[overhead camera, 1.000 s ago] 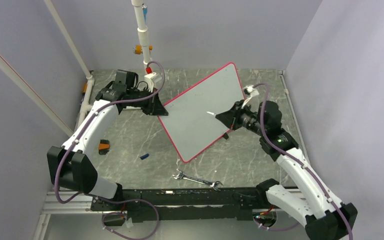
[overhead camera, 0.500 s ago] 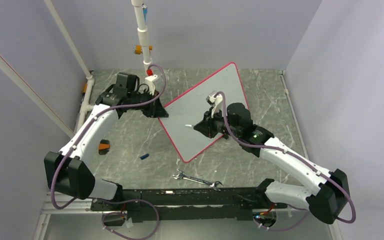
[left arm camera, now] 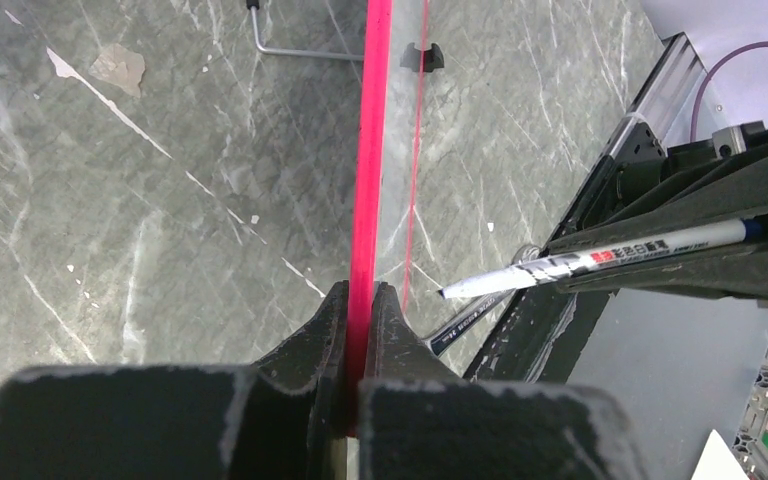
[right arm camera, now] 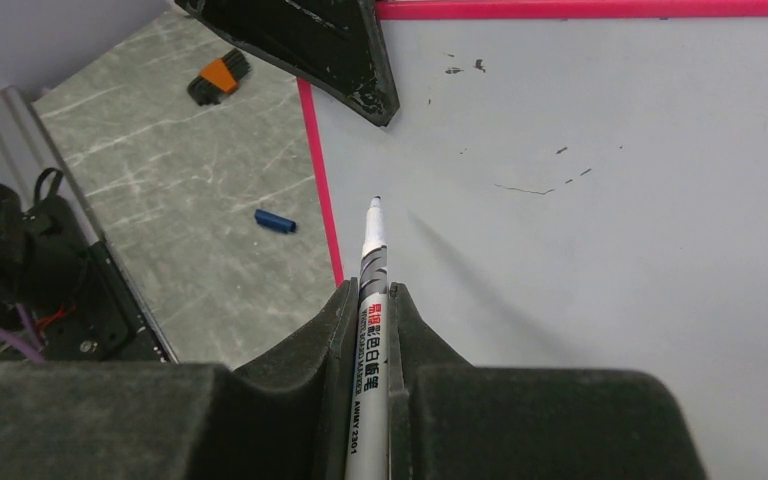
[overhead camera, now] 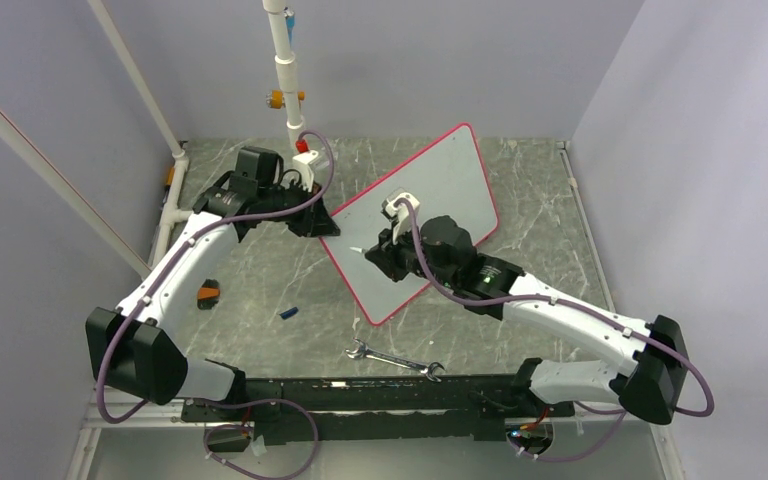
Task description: Write a sentence on the whiteboard
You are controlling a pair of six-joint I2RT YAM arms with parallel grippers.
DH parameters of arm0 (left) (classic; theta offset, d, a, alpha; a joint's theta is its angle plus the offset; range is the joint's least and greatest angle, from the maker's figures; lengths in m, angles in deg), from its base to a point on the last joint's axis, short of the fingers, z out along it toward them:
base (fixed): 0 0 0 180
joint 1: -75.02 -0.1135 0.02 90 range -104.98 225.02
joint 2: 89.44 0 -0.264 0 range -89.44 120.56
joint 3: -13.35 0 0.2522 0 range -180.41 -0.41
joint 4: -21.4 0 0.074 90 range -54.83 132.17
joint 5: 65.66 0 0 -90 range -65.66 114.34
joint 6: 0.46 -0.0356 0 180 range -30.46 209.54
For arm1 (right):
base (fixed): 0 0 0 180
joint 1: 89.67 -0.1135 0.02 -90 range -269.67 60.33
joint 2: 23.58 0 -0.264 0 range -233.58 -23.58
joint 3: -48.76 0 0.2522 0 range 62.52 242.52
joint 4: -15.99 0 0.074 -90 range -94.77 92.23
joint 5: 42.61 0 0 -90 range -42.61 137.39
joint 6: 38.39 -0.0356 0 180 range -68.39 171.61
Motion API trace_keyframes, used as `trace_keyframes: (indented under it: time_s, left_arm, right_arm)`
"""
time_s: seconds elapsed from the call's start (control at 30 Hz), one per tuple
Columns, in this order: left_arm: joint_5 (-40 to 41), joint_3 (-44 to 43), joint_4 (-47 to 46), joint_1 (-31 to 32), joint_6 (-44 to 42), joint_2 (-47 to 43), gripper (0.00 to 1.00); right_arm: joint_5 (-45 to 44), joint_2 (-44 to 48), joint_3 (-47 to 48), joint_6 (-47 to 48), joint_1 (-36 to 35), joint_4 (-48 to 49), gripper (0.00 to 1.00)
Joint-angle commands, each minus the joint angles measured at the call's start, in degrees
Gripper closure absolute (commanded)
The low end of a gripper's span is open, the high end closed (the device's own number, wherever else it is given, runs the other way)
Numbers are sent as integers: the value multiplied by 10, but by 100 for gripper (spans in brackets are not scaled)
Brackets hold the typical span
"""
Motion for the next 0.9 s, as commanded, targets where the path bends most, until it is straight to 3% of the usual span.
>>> trace_keyframes:
  time_s: [0.0, 0.27, 0.87]
  left_arm:
    - [178, 9, 9, 3, -52, 1, 100]
    - [183, 10, 13, 10, -52, -5, 100]
    - [184, 10, 15, 15, -53, -8, 100]
  right_arm:
    - [-90, -15, 32, 4, -31, 29, 100]
    - [-154, -50, 62, 13, -75, 24, 100]
    - [-192, -70, 65, 5, -85, 22, 100]
